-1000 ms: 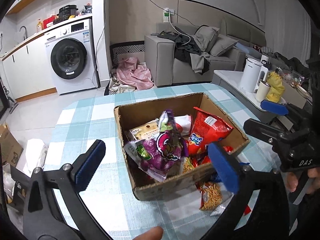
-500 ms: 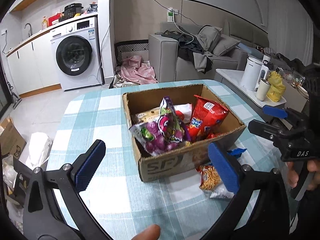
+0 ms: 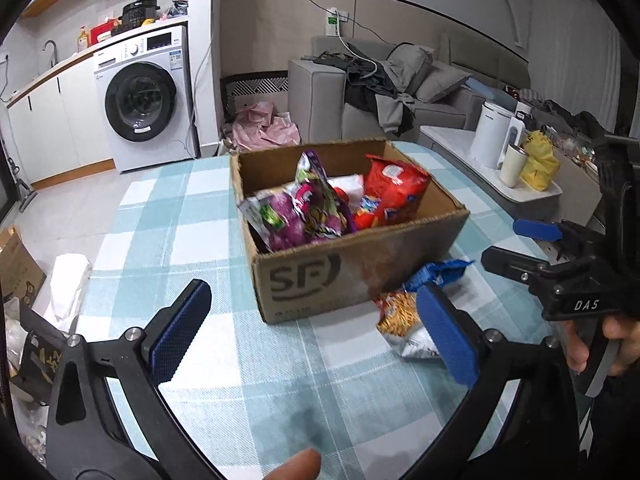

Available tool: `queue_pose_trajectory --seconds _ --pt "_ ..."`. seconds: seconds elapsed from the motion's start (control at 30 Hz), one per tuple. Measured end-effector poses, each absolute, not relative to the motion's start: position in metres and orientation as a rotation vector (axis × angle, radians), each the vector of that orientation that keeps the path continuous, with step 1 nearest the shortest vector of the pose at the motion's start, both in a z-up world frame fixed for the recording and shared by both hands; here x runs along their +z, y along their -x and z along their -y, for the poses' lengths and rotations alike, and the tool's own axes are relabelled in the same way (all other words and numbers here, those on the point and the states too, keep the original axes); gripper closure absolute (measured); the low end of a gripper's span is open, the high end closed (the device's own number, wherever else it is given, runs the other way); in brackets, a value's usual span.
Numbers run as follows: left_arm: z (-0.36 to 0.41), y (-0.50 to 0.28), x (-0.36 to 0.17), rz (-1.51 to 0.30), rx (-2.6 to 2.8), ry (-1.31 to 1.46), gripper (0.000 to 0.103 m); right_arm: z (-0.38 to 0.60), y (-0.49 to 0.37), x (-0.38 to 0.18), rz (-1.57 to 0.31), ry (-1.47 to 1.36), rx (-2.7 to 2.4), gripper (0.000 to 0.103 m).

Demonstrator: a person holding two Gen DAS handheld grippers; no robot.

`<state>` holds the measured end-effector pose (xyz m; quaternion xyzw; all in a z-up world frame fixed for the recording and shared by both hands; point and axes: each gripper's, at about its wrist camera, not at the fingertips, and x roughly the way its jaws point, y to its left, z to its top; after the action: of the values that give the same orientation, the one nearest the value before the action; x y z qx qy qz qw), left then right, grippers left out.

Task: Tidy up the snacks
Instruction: 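Move both tools back down to the remaining snacks beside the box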

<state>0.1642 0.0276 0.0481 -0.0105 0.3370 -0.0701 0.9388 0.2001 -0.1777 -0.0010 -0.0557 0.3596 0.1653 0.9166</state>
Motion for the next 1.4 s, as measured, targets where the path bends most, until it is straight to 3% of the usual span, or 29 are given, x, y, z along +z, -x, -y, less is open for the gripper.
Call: queue_pose_trajectory --seconds 1.4 --pt "0.035 -0.195 -0.024 -0.838 -0.262 0.001 0.001 0.202 -0.223 -0.059 -0.873 0.01 0.318 0.0"
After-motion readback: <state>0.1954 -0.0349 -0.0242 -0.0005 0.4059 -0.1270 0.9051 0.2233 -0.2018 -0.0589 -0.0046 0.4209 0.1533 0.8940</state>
